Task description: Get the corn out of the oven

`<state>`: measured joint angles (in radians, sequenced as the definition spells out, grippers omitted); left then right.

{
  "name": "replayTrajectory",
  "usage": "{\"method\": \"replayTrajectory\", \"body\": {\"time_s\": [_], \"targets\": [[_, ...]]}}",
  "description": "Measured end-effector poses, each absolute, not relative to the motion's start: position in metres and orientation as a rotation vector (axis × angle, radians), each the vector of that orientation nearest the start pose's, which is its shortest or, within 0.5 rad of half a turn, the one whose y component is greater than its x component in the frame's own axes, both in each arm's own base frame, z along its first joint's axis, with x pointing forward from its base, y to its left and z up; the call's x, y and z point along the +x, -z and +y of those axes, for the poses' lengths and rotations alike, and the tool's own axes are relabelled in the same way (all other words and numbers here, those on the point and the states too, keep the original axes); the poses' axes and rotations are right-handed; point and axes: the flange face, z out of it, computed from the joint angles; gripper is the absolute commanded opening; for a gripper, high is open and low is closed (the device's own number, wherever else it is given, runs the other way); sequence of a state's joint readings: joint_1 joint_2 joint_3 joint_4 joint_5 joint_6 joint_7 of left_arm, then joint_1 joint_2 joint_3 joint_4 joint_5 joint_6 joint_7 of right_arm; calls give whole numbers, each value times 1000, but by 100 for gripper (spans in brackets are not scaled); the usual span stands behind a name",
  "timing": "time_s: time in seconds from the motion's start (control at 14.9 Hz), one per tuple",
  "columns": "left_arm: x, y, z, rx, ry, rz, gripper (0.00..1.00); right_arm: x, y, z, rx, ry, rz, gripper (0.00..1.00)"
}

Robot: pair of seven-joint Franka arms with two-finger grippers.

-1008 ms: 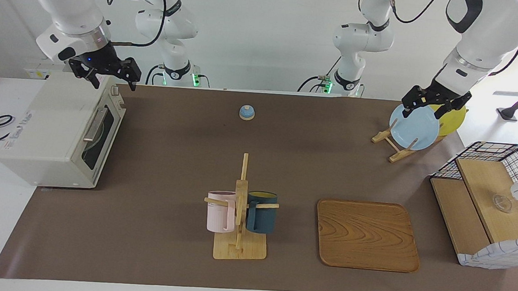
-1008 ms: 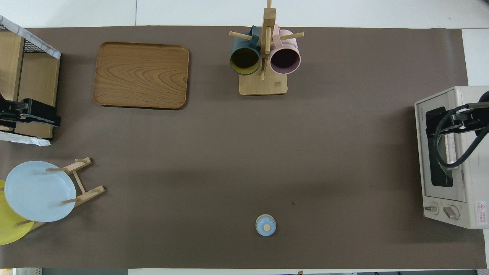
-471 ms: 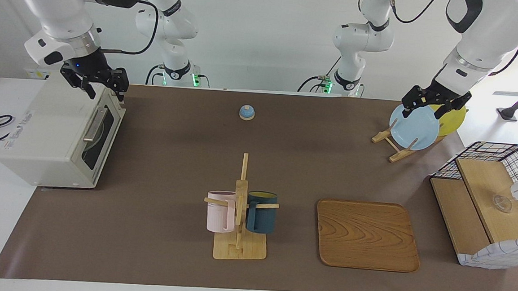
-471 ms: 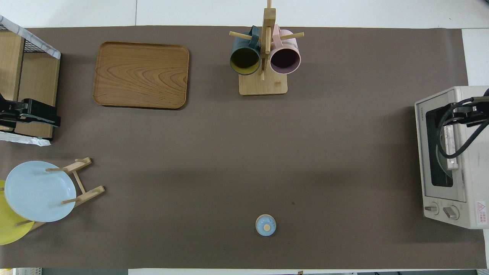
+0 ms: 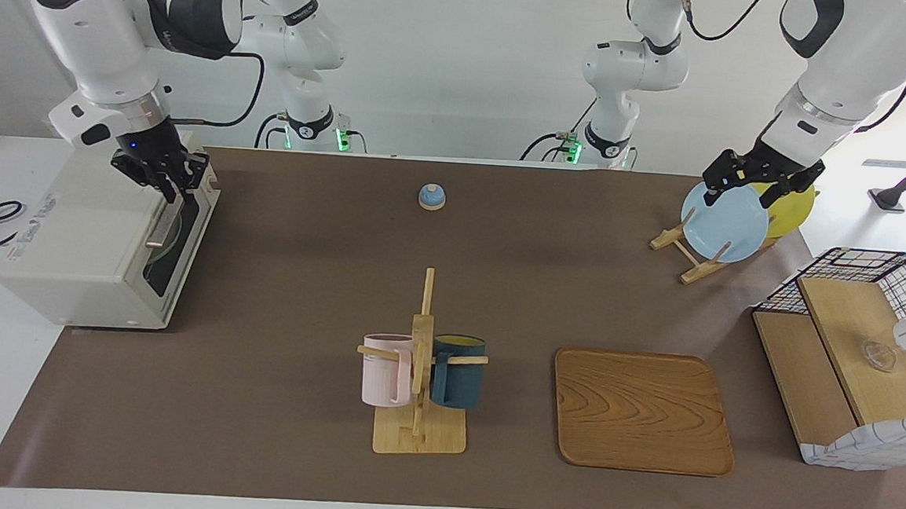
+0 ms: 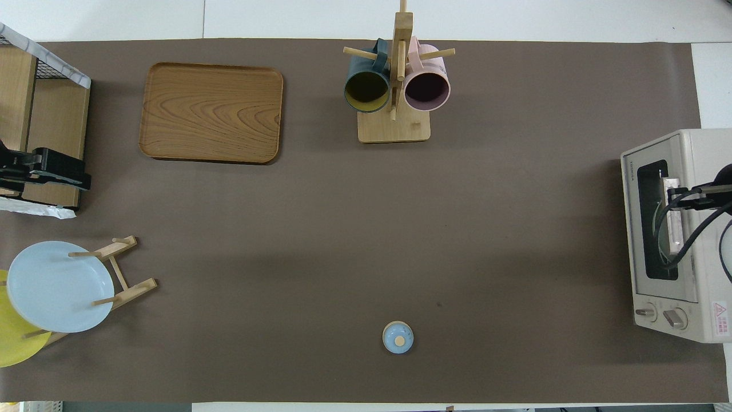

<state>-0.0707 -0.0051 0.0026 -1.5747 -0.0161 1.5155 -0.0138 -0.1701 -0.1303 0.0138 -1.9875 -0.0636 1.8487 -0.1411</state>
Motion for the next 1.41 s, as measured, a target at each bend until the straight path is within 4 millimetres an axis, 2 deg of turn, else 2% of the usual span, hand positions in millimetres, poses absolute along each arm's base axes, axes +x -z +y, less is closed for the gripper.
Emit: {"method": "replayTrajectory", "body": {"time_s": [0.47,0.81,1.01,1.21,1.41], "targets": [[545,-621,-39,-3153,-86,86,100,513,-481,-101,-3238,-63,2,0],[545,-621,-39,-3153,-86,86,100,515,-473,-105,-3282,-92,-32,0],[545,-621,-39,-3153,-86,86,100,516,-471,-104,-3282,-94,8,0],[545,-621,-39,-3153,-86,86,100,516,-469,-99,-3282,-92,75,0],[545,-621,-39,-3153,-86,86,100,517,-463,-79,-3272,-90,72,0]]}}
